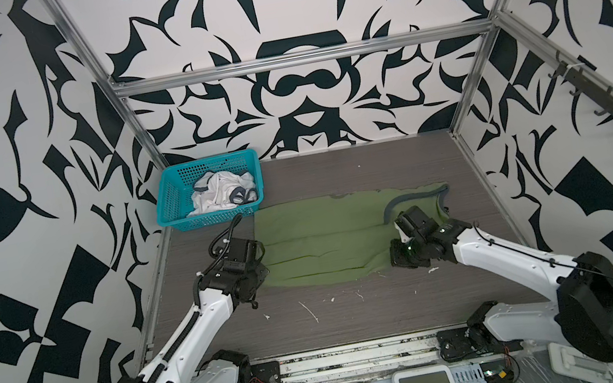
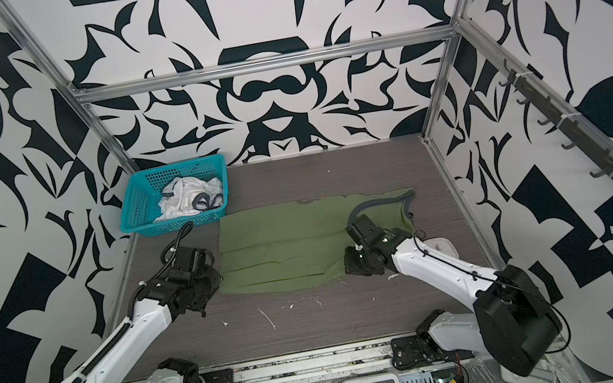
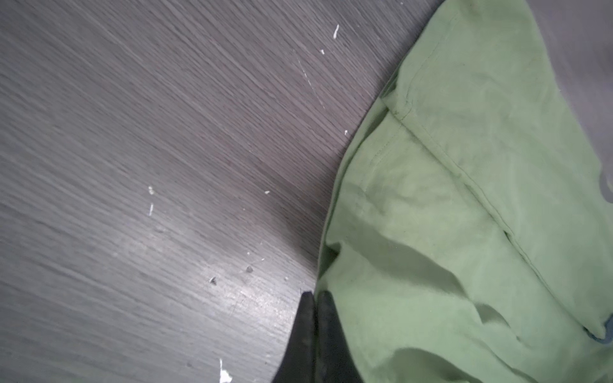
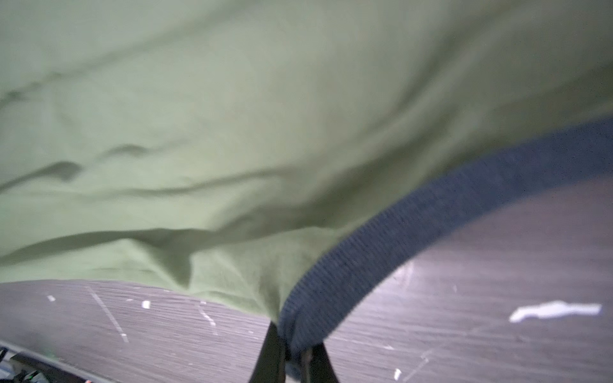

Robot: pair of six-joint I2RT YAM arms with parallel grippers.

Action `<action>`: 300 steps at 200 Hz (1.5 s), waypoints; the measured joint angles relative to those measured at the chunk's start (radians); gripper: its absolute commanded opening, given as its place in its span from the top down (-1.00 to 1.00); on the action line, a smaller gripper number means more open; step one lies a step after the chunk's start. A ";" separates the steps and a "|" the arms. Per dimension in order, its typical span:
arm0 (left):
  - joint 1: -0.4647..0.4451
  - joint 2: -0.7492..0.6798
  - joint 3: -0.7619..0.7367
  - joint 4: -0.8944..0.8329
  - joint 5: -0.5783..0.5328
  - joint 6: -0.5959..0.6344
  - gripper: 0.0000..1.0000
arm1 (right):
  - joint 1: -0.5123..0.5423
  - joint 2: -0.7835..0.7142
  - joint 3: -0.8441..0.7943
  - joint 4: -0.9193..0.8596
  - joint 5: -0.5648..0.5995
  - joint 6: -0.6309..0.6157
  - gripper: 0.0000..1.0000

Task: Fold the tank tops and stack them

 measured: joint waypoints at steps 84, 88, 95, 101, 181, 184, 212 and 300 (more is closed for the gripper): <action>0.072 0.459 0.343 0.030 -0.009 0.064 0.94 | -0.203 0.320 0.263 -0.040 -0.085 -0.161 0.97; 0.077 0.472 0.352 0.031 -0.010 0.066 0.92 | -0.211 0.333 0.270 -0.039 -0.088 -0.166 0.96; 0.089 0.494 0.367 0.031 -0.012 0.069 0.87 | -0.224 0.354 0.285 -0.040 -0.093 -0.172 0.94; 0.096 0.509 0.378 0.031 -0.013 0.071 0.83 | -0.232 0.372 0.298 -0.039 -0.099 -0.177 0.91; 0.143 0.623 0.443 0.024 -0.023 0.082 -0.05 | -0.241 0.476 0.383 -0.029 -0.082 -0.205 0.04; 0.145 0.621 0.443 0.026 -0.025 0.078 -0.07 | -0.241 0.471 0.383 -0.031 -0.078 -0.207 0.04; 0.137 0.563 0.435 0.024 -0.053 0.109 -0.17 | -0.241 0.409 0.381 -0.045 -0.044 -0.222 0.04; -0.055 0.438 0.330 0.019 -0.086 0.158 -0.11 | -0.154 0.332 0.272 -0.016 -0.019 -0.230 0.12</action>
